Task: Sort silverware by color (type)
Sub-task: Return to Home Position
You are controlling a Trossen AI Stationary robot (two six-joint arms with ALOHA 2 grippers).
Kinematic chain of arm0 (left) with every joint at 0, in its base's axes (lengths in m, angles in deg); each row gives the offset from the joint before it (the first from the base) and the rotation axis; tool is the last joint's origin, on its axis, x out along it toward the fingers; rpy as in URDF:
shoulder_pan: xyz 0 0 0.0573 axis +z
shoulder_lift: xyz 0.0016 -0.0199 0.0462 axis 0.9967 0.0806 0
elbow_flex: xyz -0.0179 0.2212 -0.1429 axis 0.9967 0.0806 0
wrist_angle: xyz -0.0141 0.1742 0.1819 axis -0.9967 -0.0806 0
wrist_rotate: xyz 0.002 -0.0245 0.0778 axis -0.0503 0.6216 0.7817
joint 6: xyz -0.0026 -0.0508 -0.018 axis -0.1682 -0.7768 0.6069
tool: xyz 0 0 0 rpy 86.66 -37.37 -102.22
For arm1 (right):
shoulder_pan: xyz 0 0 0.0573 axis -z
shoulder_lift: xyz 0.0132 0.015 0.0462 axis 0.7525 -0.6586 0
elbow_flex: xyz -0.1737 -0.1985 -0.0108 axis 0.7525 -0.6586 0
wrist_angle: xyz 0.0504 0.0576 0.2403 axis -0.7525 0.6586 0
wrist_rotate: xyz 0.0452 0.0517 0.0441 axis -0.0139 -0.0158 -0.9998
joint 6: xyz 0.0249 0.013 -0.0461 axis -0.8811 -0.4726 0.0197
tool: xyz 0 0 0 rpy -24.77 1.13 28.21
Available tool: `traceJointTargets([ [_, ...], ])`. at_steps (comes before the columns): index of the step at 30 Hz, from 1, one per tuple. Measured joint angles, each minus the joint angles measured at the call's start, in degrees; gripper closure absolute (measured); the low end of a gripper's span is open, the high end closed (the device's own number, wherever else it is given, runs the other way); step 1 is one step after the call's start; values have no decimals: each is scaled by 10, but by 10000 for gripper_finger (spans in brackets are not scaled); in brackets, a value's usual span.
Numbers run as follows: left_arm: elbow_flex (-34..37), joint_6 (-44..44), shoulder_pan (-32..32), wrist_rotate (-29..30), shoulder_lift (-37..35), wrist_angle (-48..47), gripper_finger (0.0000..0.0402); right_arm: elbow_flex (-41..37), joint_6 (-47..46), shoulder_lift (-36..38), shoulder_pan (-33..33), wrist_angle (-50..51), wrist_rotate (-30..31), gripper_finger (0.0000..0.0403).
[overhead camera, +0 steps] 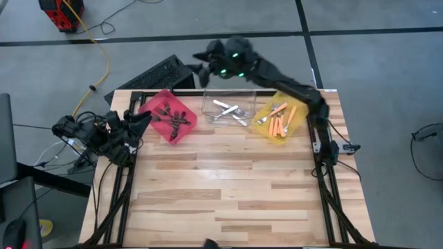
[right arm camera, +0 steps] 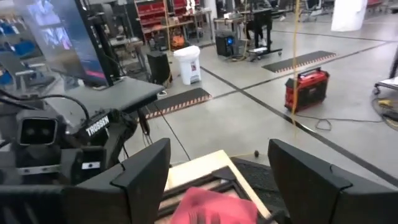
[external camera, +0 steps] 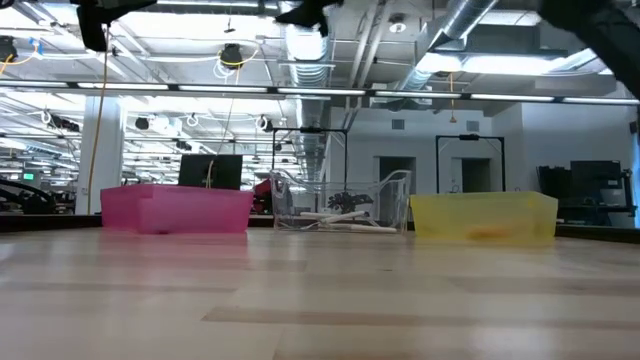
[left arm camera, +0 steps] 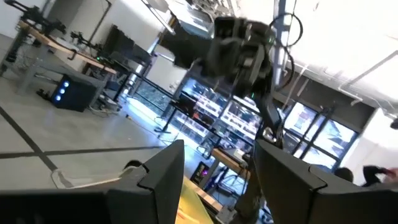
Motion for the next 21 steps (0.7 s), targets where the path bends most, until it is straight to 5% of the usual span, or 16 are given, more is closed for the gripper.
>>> traceJointTargets([
  [7,0,-2,0,-30,2,-50,223,0,62,106,6,160,1,106],
  [12,0,-28,0,-27,2,-49,223,0,16,171,11,292,2,106],
  [21,0,-92,0,-5,2,-46,223,-1,17,288,1,390,7,106],
])
